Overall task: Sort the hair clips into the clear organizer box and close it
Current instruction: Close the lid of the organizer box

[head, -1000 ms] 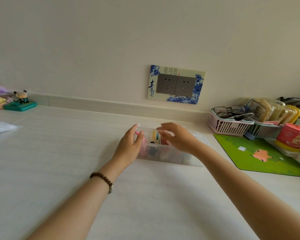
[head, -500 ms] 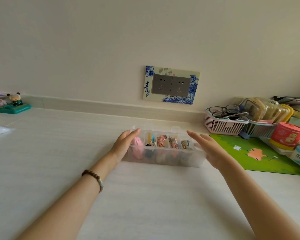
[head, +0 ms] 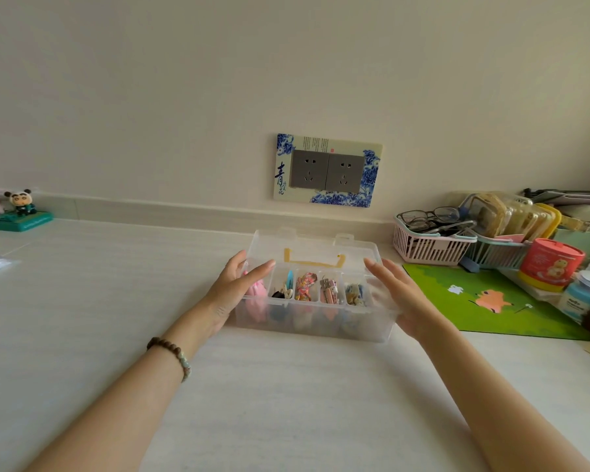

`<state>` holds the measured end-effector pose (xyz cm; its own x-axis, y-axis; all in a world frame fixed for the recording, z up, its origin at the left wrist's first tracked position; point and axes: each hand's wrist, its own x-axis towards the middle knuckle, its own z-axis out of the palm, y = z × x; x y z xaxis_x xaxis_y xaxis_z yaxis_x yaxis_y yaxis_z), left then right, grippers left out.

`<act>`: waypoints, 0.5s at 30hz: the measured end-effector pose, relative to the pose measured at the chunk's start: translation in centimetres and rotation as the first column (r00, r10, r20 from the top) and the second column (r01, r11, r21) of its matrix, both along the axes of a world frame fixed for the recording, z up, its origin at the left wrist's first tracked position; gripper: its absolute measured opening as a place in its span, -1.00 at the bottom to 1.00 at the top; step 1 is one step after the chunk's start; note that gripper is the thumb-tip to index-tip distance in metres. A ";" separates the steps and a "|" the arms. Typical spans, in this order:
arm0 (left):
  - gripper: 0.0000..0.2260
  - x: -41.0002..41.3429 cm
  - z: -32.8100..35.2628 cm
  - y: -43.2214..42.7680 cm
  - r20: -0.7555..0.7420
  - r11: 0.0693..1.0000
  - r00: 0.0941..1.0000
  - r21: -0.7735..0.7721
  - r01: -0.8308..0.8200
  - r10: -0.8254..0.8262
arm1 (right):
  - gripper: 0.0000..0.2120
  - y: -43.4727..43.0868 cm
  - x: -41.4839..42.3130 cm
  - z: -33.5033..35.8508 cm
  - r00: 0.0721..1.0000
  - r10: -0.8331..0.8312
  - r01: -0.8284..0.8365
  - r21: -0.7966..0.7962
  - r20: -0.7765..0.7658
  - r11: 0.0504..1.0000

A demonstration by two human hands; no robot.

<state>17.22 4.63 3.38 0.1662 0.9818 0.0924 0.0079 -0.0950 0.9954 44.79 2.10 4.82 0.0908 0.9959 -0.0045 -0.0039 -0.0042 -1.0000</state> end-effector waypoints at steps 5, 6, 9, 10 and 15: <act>0.23 -0.1 0.2 -0.3 0.028 0.999 1.000 0.047 -0.003 0.002 | -0.13 -0.5 -0.3 0.1 0.998 -0.045 0.038 0.142 0.043 0.989; 0.23 -0.1 0.2 -0.3 0.028 0.998 1.000 0.059 -0.008 0.006 | -0.13 -0.5 -0.4 0.1 0.997 -0.054 0.044 0.170 0.055 0.984; 0.17 -0.2 0.1 -0.2 0.005 0.996 0.999 0.080 -0.034 0.033 | -0.15 -0.5 -0.5 0.2 0.991 -0.087 0.062 0.227 0.100 0.972; 0.15 -0.2 0.1 -0.2 -0.004 0.995 0.999 0.088 -0.040 0.041 | -0.17 -0.5 -0.6 0.2 0.988 -0.108 0.077 0.251 0.112 0.965; 0.07 -0.3 0.6 -0.4 -0.042 0.986 0.995 0.143 -0.088 0.094 | -0.15 -0.8 -0.9 0.6 0.974 -0.176 0.117 0.351 0.142 0.929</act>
